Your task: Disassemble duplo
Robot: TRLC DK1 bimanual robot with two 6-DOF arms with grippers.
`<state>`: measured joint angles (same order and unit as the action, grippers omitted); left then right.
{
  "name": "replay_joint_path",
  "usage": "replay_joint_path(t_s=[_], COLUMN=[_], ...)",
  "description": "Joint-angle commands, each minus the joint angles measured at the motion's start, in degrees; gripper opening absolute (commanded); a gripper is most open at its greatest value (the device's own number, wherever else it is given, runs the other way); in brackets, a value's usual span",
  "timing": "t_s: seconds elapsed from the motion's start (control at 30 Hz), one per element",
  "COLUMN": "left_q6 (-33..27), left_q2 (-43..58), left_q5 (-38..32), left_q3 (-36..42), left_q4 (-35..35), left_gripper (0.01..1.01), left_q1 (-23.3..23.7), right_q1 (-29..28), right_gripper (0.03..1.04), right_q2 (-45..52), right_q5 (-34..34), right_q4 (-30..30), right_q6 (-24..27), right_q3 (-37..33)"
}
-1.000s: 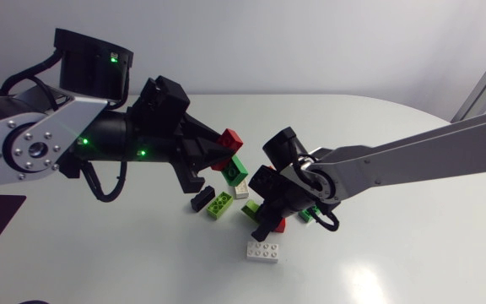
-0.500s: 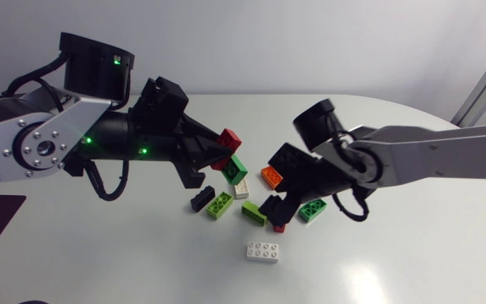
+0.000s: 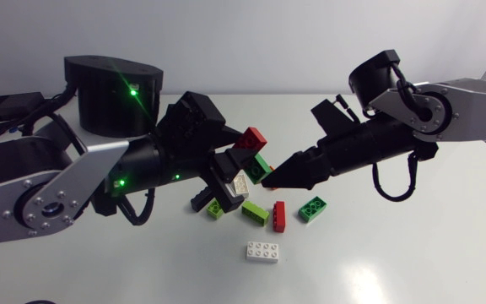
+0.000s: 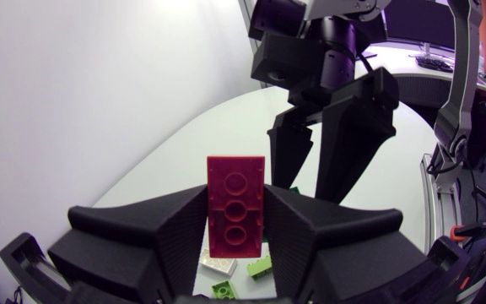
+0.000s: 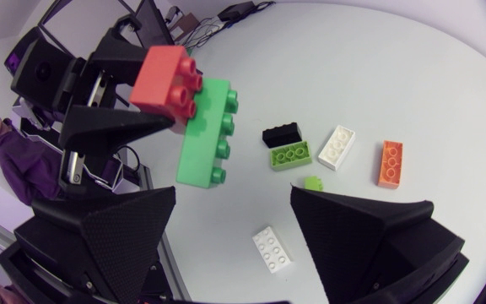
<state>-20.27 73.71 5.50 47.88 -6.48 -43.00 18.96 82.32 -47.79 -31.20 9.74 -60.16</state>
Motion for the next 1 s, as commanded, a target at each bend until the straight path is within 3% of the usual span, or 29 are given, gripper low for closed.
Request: replay_joint_path(t_s=[0.0,0.17,0.37,0.5,0.6,0.9,0.97], left_q6=[-1.0,-1.44,-1.52,-1.52,-1.52,-1.17,-0.03], left_q2=[-0.76,-0.59,0.99,2.14,2.4,0.38,-0.76], left_q5=[-0.93,-1.89,-3.48,-3.74,-3.74,-3.3,0.04], left_q3=[-1.3,-1.38,-1.21,-0.42,-0.5,0.73,2.31], left_q4=[-1.25,-1.61,-3.1,-3.19,-3.19,-1.52,1.12], left_gripper=[0.32,0.32,0.32,0.32,0.321,0.321,0.321], left_q1=[-0.59,-1.56,-3.75,-4.37,-4.46,-3.14,-1.03], right_q1=[-0.94,-0.94,-0.06,0.11,0.11,2.48,2.48], right_gripper=[0.96,0.88,0.68,0.5,0.3,0.22,0.22], right_q2=[0.29,0.47,0.91,0.91,0.64,-1.11,-1.11], right_q5=[-1.34,-1.6,-1.43,-1.16,-1.16,3.32,4.28], right_q4=[-0.88,-1.32,-1.14,-0.97,-0.97,1.14,1.49], right_q6=[-2.27,-2.35,-2.53,-2.44,-1.91,0.72,1.6], right_q3=[-1.63,-2.33,-2.5,-2.68,-2.5,0.31,0.92])
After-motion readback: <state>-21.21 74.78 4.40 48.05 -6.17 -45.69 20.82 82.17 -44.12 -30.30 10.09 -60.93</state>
